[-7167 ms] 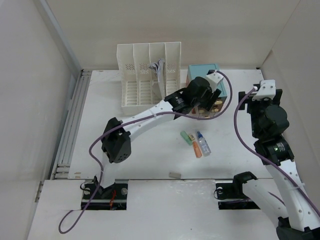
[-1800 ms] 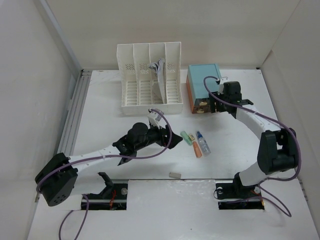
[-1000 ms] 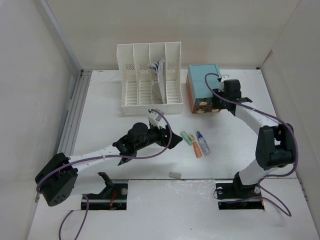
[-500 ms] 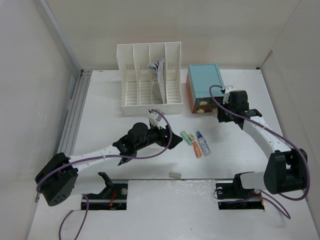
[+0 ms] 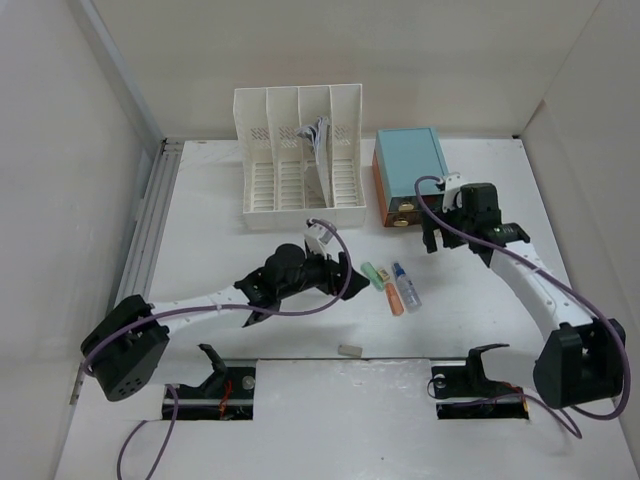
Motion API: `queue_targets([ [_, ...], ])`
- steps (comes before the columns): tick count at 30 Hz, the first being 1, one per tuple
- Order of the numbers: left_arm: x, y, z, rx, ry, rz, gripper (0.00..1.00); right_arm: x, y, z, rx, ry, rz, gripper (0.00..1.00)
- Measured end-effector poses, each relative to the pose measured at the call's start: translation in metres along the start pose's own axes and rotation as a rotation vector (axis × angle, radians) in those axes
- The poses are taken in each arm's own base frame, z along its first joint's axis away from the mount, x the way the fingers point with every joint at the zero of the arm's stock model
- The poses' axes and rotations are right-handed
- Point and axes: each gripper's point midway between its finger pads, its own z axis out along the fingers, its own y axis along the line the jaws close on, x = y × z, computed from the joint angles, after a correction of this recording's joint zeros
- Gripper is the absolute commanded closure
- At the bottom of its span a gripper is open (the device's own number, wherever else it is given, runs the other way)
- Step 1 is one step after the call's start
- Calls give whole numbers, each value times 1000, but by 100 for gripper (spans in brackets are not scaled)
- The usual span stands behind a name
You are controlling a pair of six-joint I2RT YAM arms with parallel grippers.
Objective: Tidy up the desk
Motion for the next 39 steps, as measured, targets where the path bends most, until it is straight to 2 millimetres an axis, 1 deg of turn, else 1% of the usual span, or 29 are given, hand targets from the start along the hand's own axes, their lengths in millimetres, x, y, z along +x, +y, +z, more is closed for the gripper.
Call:
queue_targets([
  [3,-4,-2,3,3,-6,1,10,-10,5,-7,-27,-42,-23,0],
  [6,-9,-5,11,0,-3,-6,18,-19,7,-19,-36,-89,-49,0],
  [7,-11,-6,15,-2,-2,-11,22,-22,7,-24,-40,-105,-62,2],
  [8,-13,-6,19,-8,-1,-19,32,-26,8,-29,-45,-124,-79,3],
  [11,-16,-6,33,-38,11,-46,47,-44,11,-51,-64,-199,-141,23],
  [12,-17,-4,39,-55,16,-58,59,-51,12,-59,-68,-232,-159,51],
  [13,-16,-3,44,-74,25,-75,65,-58,13,-68,-71,-265,-179,68],
  [14,-17,-1,50,-98,33,-85,68,-67,13,-77,-70,-304,-190,81],
  [16,-15,4,60,-155,44,-114,75,-82,13,-95,-61,-377,-212,100],
  [18,-10,9,65,-209,54,-140,85,-94,14,-106,-57,-439,-227,100],
  [19,-6,11,65,-238,59,-152,91,-97,16,-107,-64,-453,-233,100],
  [20,-1,13,65,-266,65,-164,94,-99,19,-106,-87,-459,-248,100],
  [21,4,16,63,-290,74,-171,100,-99,25,-103,-124,-454,-266,89],
  [22,8,17,62,-310,82,-178,100,-97,33,-97,-172,-435,-290,70],
  [23,12,18,61,-326,89,-177,100,-94,41,-88,-230,-402,-316,35],
  [25,17,19,59,-340,97,-169,100,-86,63,-70,-357,-325,-383,9],
  [26,20,20,58,-343,100,-163,100,-77,75,-59,-420,-273,-414,0],
  [27,24,18,56,-331,103,-146,100,-66,86,-48,-469,-219,-441,0],
  [28,30,20,51,-327,108,-129,98,-52,96,-40,-511,-166,-468,0],
  [29,39,20,43,-320,122,-109,82,-39,104,-35,-543,-121,-490,0],
  [30,50,19,35,-310,141,-86,70,-28,110,-33,-564,-90,-512,0],
  [31,61,16,26,-297,161,-63,58,-17,115,-34,-575,-62,-533,0],
  [32,71,11,18,-282,182,-42,51,-9,117,-36,-576,-43,-553,0],
  [33,79,7,12,-273,196,-22,40,-4,118,-40,-568,-28,-573,4],
  [34,87,2,6,-264,213,-1,36,-4,117,-41,-560,-25,-585,11],
  [35,93,-6,1,-251,219,21,34,-3,114,-43,-542,-21,-595,18],
  [37,99,-21,-7,-222,220,58,31,-2,108,-42,-506,10,-602,28],
  [39,103,-36,-14,-190,211,86,30,1,100,-37,-467,57,-600,32],
])
